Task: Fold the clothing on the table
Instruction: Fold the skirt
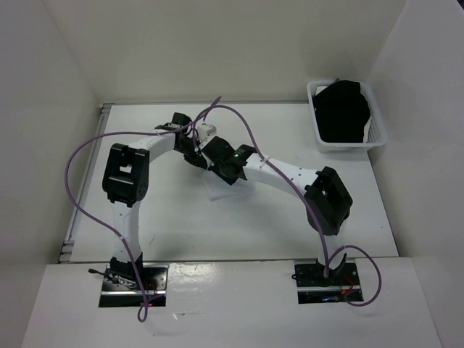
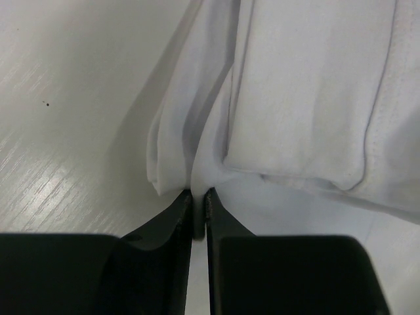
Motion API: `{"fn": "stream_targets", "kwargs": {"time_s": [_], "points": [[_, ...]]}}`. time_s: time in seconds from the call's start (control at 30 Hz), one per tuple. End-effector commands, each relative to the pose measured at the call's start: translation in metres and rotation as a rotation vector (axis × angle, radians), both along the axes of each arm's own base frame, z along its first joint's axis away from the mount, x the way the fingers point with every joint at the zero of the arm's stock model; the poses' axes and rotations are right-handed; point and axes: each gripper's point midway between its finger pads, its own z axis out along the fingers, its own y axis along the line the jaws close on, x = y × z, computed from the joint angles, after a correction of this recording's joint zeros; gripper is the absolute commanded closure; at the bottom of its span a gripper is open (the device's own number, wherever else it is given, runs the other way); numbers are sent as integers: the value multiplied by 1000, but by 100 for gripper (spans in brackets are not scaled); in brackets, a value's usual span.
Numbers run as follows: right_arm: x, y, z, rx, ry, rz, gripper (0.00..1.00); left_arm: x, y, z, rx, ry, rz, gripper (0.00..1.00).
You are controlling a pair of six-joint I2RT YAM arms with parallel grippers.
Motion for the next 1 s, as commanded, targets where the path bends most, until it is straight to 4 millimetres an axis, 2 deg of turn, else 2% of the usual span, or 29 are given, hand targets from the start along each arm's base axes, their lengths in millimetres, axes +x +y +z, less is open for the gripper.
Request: {"fn": "stream_targets", "kwargs": {"time_s": [0.0,0.07,0.17,0.27,0.3,0.33,0.4,0.43,0.47,0.53,0.6,0.63,0.7,0.87,0.97], "points": [[1,10,-11,-43,-23,16,100,-14,7,-20,39,71,4,84],[5,17,-12,-39,-25,16,100,-14,6,-19,31,73,1,84],[12,25,-3,-10,-43,8,100,-17,6,-19,31,87,8,82],[38,16,11,55,-65,-98,100,-19,7,-20,33,96,8,82],[56,-5,17,87,-56,-166,100,-19,7,-20,33,96,8,82],[68,-17,20,111,-53,-217,100,-19,7,-20,33,96,8,82],[85,-52,28,183,-25,-326,100,-18,7,-20,35,91,1,82],[103,-88,26,237,14,-407,100,-18,7,-20,35,91,1,82],[108,-107,21,260,41,-455,100,-21,7,-20,37,100,1,82],[111,-154,10,274,87,-547,100,-21,7,-20,37,100,1,82],[101,-175,-11,241,133,-591,100,-21,7,-20,37,100,1,82],[98,-181,-14,230,140,-594,100,-21,7,-20,37,100,1,81],[88,-184,-29,208,172,-599,100,-20,1,-17,26,98,-5,81],[71,-182,-63,178,276,-594,100,-20,1,-17,26,98,-5,81],[70,-180,-71,178,300,-591,100,-22,2,-17,28,107,-5,81]]}}
